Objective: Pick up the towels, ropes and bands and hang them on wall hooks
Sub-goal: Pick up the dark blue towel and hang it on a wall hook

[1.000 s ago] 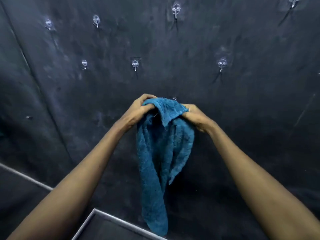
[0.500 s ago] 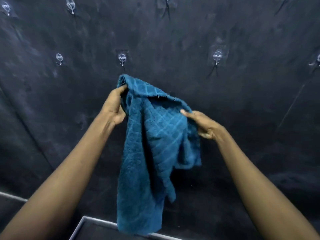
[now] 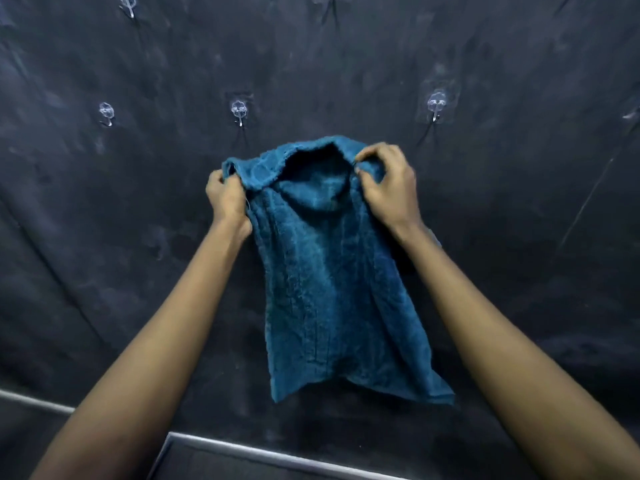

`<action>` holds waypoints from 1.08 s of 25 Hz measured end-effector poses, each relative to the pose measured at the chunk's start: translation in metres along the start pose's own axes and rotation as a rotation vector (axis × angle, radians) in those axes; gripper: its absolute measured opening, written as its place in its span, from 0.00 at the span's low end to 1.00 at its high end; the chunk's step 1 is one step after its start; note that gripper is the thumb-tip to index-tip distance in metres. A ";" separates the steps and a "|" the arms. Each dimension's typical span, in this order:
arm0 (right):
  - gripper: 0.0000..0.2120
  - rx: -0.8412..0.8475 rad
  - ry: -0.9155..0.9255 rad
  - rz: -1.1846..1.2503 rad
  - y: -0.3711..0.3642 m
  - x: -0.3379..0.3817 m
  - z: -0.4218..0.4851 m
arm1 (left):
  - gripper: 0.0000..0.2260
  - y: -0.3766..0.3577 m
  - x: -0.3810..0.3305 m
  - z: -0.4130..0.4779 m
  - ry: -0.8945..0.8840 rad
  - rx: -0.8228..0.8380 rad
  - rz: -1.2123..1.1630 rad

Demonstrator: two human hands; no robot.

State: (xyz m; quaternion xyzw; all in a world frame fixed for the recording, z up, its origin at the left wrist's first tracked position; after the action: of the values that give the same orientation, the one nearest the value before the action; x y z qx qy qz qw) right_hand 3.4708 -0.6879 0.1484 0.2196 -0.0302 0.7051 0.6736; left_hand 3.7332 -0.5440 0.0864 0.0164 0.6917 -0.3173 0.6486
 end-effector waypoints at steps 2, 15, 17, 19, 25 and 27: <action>0.10 0.120 0.080 -0.111 -0.020 -0.005 -0.025 | 0.16 0.018 0.010 -0.006 -0.307 -0.131 0.361; 0.06 0.168 -0.043 -0.075 -0.040 -0.007 -0.038 | 0.16 -0.066 0.050 -0.084 -0.689 0.280 0.981; 0.06 0.149 -0.119 -0.033 -0.040 -0.008 -0.029 | 0.09 -0.065 0.040 -0.075 -0.645 0.249 0.769; 0.09 0.120 -0.139 -0.061 -0.038 -0.006 -0.021 | 0.05 -0.057 0.023 -0.057 -0.560 0.151 0.604; 0.06 0.159 0.039 -0.229 -0.045 -0.003 -0.031 | 0.03 -0.062 0.020 -0.048 -0.727 0.242 0.729; 0.06 0.161 0.022 -0.201 -0.047 -0.015 -0.050 | 0.05 -0.052 0.048 -0.050 -0.718 0.274 0.796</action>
State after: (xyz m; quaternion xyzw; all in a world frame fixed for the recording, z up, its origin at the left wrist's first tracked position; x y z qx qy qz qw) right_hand 3.5027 -0.6809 0.0862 0.2669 0.0561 0.6365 0.7214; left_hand 3.6586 -0.5811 0.0627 0.2515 0.3201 -0.1204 0.9054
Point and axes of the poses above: each hand's wrist, its own z-axis towards the middle knuckle, its own y-axis out of the back of the hand, x = y × z, the point moved 8 cm from there along z, towards the middle knuckle, and after that the axes turned 6 degrees about y, right-handed, at the moved point
